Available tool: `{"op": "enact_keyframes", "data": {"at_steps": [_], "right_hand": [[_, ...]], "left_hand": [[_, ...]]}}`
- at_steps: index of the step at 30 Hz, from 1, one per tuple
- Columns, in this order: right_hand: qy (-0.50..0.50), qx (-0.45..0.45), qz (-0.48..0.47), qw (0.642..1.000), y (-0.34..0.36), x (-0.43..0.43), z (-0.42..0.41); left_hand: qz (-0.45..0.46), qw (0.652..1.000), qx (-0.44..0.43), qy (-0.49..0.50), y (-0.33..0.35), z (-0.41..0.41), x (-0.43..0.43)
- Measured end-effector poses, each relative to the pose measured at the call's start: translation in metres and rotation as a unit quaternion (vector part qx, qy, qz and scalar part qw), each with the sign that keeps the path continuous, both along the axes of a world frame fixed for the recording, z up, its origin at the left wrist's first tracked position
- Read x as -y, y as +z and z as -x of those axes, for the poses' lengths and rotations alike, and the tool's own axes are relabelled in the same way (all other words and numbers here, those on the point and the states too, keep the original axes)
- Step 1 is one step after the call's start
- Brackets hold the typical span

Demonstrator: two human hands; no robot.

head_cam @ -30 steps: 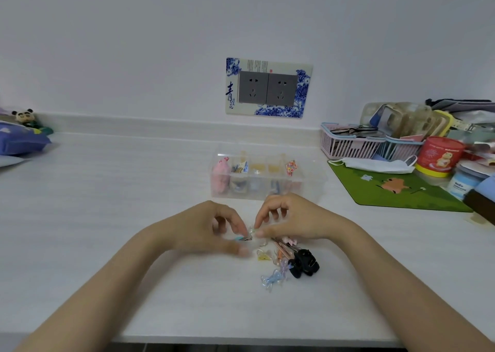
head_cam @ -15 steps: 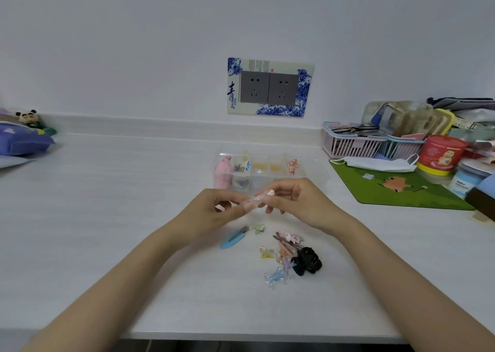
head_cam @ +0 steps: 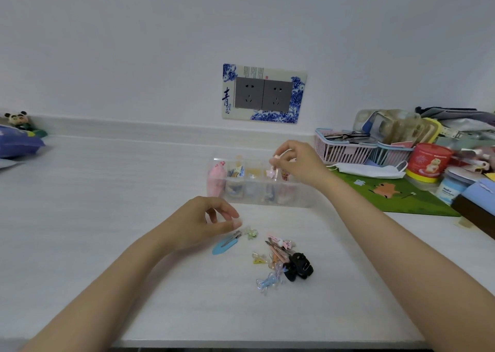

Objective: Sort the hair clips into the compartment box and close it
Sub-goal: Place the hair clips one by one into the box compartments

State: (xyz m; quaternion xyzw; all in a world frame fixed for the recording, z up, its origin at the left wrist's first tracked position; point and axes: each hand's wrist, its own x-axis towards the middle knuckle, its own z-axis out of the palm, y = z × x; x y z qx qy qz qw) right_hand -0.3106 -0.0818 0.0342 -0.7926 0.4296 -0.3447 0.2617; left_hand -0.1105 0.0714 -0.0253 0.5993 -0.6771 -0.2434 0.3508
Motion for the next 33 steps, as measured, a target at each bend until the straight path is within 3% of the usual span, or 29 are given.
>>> {"op": "enact_keyframes", "data": {"at_steps": [6, 9, 14, 18, 23, 33], "right_hand": [[-0.032, -0.091, 0.066, 0.993, -0.011, 0.005, -0.002], [-0.028, -0.041, 0.113, 0.992, -0.014, -0.010, 0.001], [0.076, 0.033, 0.131, 0.988, -0.027, -0.051, 0.005], [0.134, 0.064, 0.027, 0.988, -0.038, -0.067, 0.002], [0.194, 0.148, -0.094, 0.965, -0.041, -0.074, -0.007], [0.139, 0.242, -0.112, 0.954, -0.033, -0.067, 0.001]], "left_hand": [[-0.024, 0.998, 0.058, -0.014, -0.001, -0.002, -0.001], [-0.037, 0.995, 0.096, -0.015, 0.000, -0.005, -0.002], [-0.043, 0.992, 0.121, -0.010, 0.005, -0.008, -0.004], [-0.025, 0.998, 0.066, -0.002, 0.007, -0.008, -0.006], [0.057, 0.994, -0.090, 0.028, 0.013, 0.004, -0.005], [0.129, 0.980, -0.147, 0.035, 0.023, 0.033, 0.026]]}}
